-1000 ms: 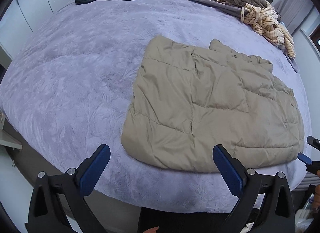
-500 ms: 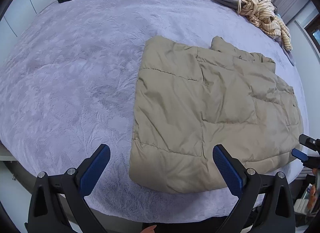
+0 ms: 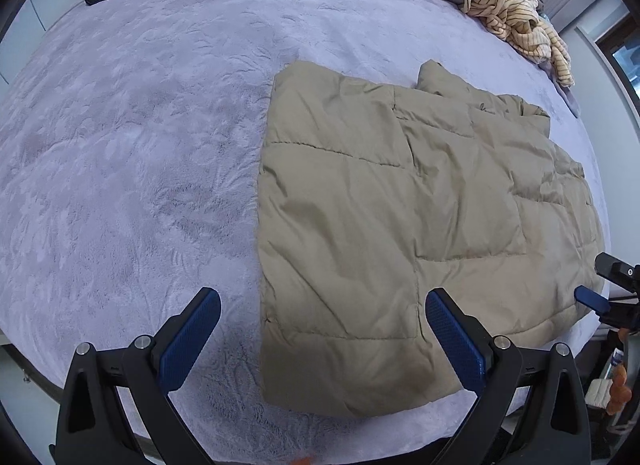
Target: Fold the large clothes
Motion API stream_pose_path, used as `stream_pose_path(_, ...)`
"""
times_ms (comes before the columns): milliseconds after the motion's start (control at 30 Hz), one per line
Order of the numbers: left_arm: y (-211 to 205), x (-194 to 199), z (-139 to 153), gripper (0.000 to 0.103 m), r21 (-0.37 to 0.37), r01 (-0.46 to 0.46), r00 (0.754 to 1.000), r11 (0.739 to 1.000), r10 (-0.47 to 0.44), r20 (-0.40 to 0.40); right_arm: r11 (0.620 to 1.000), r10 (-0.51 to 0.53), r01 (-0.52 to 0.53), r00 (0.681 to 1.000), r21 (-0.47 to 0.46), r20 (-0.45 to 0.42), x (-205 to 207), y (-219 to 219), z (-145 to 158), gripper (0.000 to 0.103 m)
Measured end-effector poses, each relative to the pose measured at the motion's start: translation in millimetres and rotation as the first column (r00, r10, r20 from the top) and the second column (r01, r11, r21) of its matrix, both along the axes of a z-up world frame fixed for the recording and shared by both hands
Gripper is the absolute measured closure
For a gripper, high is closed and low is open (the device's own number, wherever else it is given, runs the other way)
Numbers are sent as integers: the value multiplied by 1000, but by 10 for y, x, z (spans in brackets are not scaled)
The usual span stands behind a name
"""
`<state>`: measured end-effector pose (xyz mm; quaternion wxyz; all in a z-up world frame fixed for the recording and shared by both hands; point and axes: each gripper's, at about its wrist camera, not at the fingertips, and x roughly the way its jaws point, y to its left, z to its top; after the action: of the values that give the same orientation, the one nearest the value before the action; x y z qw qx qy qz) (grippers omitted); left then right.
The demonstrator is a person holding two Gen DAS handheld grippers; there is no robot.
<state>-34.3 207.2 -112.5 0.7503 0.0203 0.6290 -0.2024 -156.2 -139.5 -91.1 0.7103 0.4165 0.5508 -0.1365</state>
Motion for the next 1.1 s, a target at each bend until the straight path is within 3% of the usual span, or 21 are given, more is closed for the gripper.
stream_pose_path(100, 102, 144, -54, 1, -52, -19, 999, 998, 17, -33, 999, 16, -14, 999, 40, -38, 74, 20, -86, 0)
stream_pose_path(267, 257, 323, -184, 1, -203, -32, 992, 979, 6, -129, 999, 26, -23, 998, 36, -59, 91, 41, -128, 0)
stream_pose_path(433, 263, 431, -408, 1, -307, 19, 974, 952, -86, -210, 999, 30, -27, 996, 32, -81, 98, 37, -172, 0)
stream_pose_path(600, 217, 549, -636, 1, -414, 87, 930, 906, -223, -293, 999, 44, -42, 994, 23, -101, 127, 42, -209, 0)
stream_pose_path(833, -176, 745, -966, 1, -479, 81, 898, 874, -273, -346, 999, 49, -48, 990, 10, -130, 145, 36, -268, 0)
stream_pose_path(1100, -523, 753, -1139, 3, -553, 121, 850, 824, -374, -370, 998, 58, -60, 986, -7, -155, 215, 76, -293, 0)
